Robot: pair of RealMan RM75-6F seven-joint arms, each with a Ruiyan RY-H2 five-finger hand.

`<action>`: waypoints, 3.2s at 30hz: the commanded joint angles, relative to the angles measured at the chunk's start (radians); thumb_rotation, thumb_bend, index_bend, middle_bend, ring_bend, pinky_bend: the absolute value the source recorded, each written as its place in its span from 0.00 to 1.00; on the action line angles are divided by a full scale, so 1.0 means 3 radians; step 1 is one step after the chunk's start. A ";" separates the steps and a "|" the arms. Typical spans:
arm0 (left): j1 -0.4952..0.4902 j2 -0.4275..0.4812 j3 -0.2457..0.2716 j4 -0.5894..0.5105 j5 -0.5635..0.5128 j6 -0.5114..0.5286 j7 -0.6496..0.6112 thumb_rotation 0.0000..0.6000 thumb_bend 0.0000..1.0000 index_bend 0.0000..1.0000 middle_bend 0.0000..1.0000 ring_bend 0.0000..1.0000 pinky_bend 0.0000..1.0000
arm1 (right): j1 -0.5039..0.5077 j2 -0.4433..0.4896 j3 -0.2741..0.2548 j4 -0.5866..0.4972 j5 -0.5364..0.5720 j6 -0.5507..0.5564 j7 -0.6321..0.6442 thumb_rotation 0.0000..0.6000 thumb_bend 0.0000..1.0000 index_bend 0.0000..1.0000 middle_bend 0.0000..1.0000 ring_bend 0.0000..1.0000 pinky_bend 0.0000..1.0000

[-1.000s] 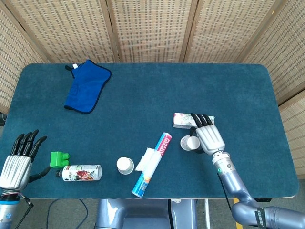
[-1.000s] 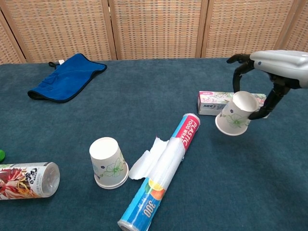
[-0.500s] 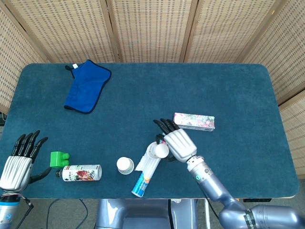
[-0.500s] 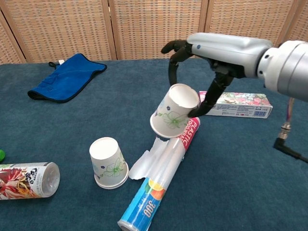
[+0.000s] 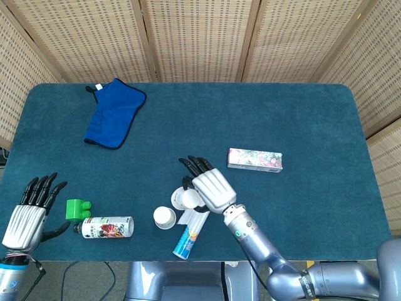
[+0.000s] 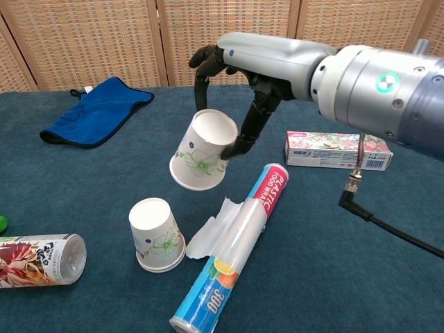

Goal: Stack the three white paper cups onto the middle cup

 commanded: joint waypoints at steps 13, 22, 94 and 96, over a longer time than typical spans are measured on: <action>-0.0035 0.0062 -0.0044 0.0075 -0.0091 -0.0082 -0.0268 1.00 0.19 0.12 0.00 0.00 0.00 | 0.0459 -0.0319 0.0021 -0.0262 0.0589 0.0239 -0.0686 1.00 0.15 0.63 0.16 0.04 0.17; -0.0023 0.0079 -0.0026 0.0058 -0.0018 -0.0036 -0.0284 1.00 0.19 0.12 0.00 0.00 0.00 | 0.0558 -0.0421 -0.0038 -0.0293 0.0656 0.0378 -0.0756 1.00 0.15 0.63 0.16 0.04 0.17; -0.0014 0.0072 -0.0053 0.0067 -0.0053 -0.0043 -0.0277 1.00 0.19 0.12 0.00 0.00 0.00 | 0.0646 -0.0630 -0.0186 0.0026 0.0695 0.0443 -0.0458 1.00 0.06 0.35 0.01 0.03 0.15; -0.0014 0.0072 -0.0052 0.0067 -0.0054 -0.0045 -0.0281 1.00 0.19 0.12 0.00 0.00 0.00 | 0.0628 -0.0604 -0.0199 0.0014 0.0683 0.0463 -0.0460 1.00 0.06 0.35 0.01 0.03 0.15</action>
